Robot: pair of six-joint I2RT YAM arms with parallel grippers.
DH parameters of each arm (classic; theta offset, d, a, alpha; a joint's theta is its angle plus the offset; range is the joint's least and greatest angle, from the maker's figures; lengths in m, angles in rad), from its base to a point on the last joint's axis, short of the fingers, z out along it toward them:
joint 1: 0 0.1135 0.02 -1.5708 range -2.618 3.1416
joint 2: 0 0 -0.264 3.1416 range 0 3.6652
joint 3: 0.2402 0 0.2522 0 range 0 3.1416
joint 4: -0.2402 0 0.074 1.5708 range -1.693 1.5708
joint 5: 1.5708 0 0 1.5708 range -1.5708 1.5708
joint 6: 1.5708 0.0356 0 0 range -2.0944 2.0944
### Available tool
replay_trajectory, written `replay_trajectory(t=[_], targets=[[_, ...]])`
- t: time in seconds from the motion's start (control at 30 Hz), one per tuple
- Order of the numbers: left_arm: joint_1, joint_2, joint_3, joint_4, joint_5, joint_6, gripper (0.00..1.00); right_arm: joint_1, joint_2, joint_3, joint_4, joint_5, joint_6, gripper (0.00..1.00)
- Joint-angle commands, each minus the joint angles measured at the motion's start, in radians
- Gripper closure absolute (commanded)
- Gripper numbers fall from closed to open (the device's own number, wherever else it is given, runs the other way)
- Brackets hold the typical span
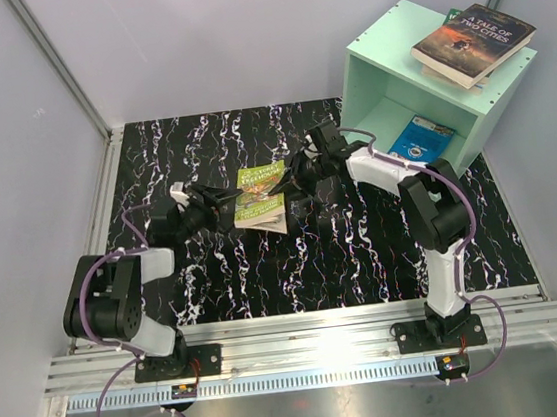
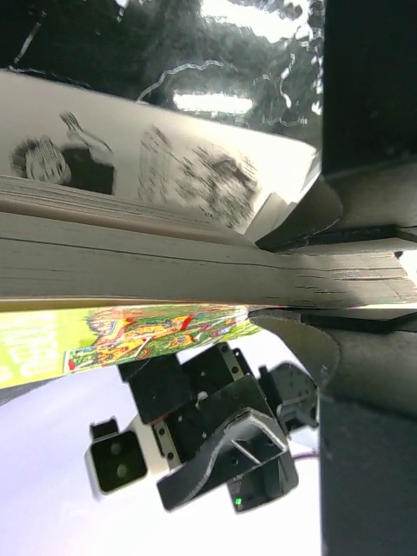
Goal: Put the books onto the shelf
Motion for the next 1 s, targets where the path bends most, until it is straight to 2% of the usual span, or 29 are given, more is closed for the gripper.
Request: replay_trajectory(t=[0.0,0.03,0.07,0.1,0.17,0.27,0.47,0.6,0.7,0.97], targets=[[-0.015,-0.039,-0.011,0.181,0.018,-0.151,0.21,-0.002,-0.115,-0.008,0.154,-0.01,0.091,1.0],[-0.02,-0.112,0.02,0.003,-0.003,-0.093,0.21,-0.002,-0.116,-0.015,0.183,0.002,0.126,1.0],[-0.031,-0.152,0.041,-0.113,-0.031,-0.045,0.21,-0.002,-0.116,-0.024,0.21,0.001,0.149,1.0],[-0.041,-0.198,0.076,-0.236,-0.103,0.064,0.21,0.0,-0.113,-0.033,0.232,0.001,0.172,1.0],[-0.058,-0.277,0.136,-0.49,-0.181,0.149,0.21,0.0,-0.113,-0.039,0.281,0.013,0.226,1.0],[-0.077,-0.299,0.189,-0.589,-0.234,0.176,0.23,0.0,-0.132,-0.039,0.292,0.05,0.263,1.0],[-0.109,-0.296,0.181,-0.579,-0.315,0.136,0.25,0.012,-0.172,-0.042,0.263,0.105,0.335,1.0],[-0.135,-0.265,0.213,-0.576,-0.35,0.108,0.29,0.029,-0.23,-0.041,0.159,0.174,0.346,1.0],[-0.16,-0.234,0.271,-0.605,-0.393,0.104,0.29,0.054,-0.261,-0.039,0.097,0.24,0.352,1.0],[-0.204,-0.184,0.359,-0.617,-0.442,0.088,0.31,0.095,-0.255,-0.018,0.04,0.243,0.354,1.0]])
